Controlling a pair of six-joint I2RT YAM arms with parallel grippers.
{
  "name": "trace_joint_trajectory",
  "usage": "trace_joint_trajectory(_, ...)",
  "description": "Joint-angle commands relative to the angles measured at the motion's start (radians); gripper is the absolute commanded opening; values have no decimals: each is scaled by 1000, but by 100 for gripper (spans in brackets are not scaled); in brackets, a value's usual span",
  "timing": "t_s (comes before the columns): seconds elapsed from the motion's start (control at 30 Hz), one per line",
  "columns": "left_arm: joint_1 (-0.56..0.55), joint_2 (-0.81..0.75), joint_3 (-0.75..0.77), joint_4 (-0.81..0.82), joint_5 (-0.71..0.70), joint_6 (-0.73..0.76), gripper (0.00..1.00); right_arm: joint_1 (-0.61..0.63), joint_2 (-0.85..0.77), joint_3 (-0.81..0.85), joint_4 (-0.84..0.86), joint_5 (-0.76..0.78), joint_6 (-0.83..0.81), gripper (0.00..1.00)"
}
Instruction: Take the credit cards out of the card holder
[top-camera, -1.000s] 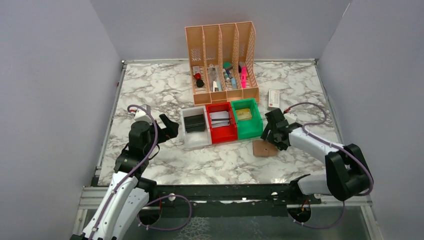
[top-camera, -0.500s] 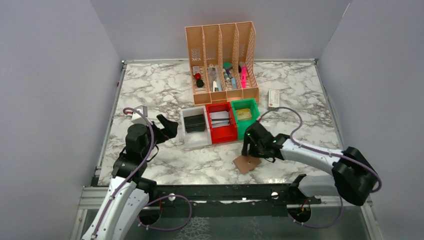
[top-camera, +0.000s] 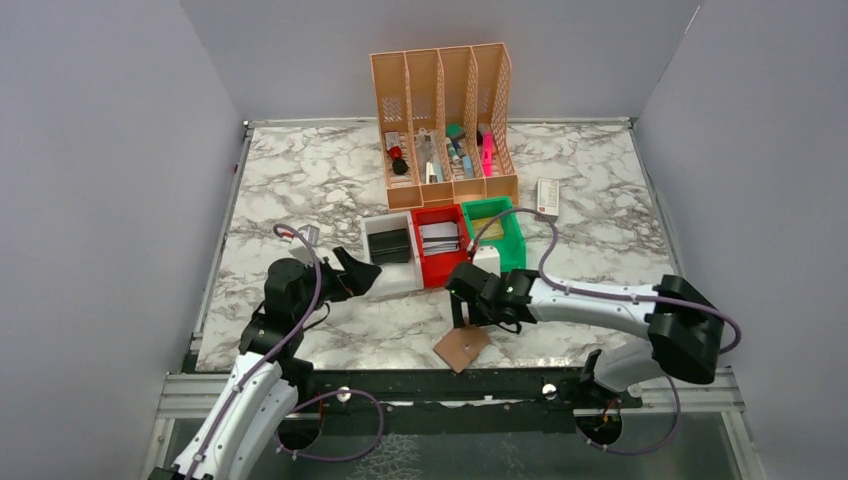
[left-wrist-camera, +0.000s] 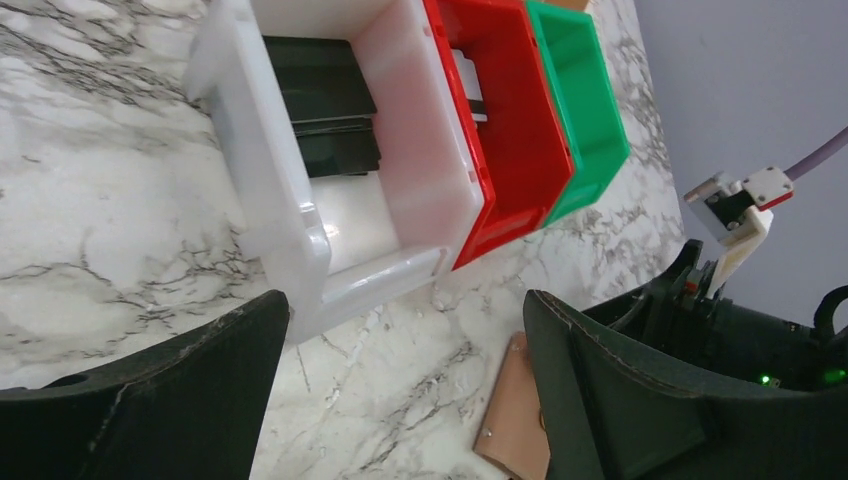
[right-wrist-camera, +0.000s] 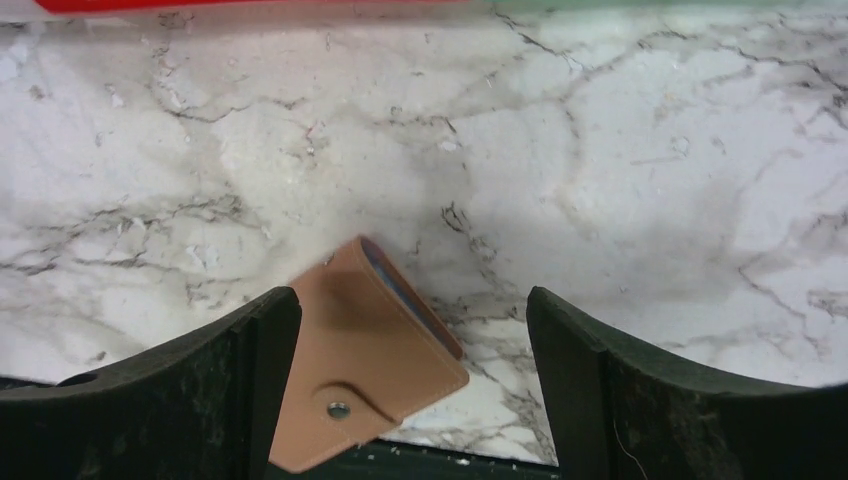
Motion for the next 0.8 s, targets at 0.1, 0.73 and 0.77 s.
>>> trace_joint_trajectory(0.1,-90,149,48,85,135,32,87,2,-186,-182,5,-142,195,86)
trace_joint_trajectory(0.73,-598,349,-19,150,-151,-53,77,3,10,-50,290,-233,92,68)
trace_joint_trajectory(0.77,-612,340,-32,162,-152,-66,75,2,23,-34,288,-232,70,68)
